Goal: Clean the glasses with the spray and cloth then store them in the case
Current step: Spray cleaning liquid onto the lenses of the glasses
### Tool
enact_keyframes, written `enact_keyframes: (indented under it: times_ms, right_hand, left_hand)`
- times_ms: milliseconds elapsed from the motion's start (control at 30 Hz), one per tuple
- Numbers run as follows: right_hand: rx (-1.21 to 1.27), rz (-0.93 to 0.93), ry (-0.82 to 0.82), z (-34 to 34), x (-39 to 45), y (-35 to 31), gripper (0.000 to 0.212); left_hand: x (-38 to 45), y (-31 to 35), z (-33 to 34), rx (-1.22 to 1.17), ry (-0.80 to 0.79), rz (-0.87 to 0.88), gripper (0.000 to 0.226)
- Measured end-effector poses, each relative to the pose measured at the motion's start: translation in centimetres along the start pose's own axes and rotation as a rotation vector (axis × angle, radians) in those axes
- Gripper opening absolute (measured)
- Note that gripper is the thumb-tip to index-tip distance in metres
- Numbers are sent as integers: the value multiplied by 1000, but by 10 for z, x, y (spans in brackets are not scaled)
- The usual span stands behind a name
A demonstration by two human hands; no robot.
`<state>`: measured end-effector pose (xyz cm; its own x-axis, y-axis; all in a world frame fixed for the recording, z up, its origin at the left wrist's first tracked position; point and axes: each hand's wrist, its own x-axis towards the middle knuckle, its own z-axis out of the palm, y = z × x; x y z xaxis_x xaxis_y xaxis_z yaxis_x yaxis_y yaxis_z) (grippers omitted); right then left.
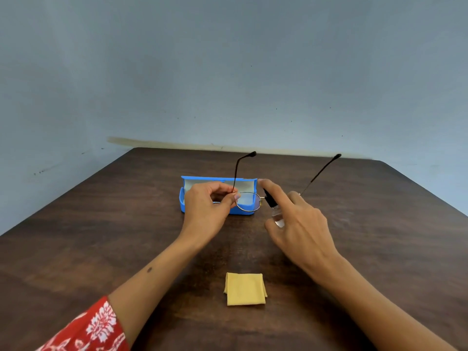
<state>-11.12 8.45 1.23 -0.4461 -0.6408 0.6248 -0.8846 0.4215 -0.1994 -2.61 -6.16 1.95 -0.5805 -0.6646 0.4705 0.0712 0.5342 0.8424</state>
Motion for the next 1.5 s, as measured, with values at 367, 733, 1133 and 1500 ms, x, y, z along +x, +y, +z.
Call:
enact_keyframes:
  times_ms: [367,733,1133,1500]
  right_hand:
    - [-68,59,-84,0,-4,-2,67]
    - [-183,128,-162,-1,-1,-5,68]
    - [-196,124,-178,-3,0,-8,71]
    - [-94,143,66,-1,-1,3,85]
  left_hand:
    - [-1,3,-1,21,34,30,9]
    - [-3,6,0,47,45,58,10]
    - [-4,6,0,58,48,77,11]
    - [0,2,-3,71,96,45,9]
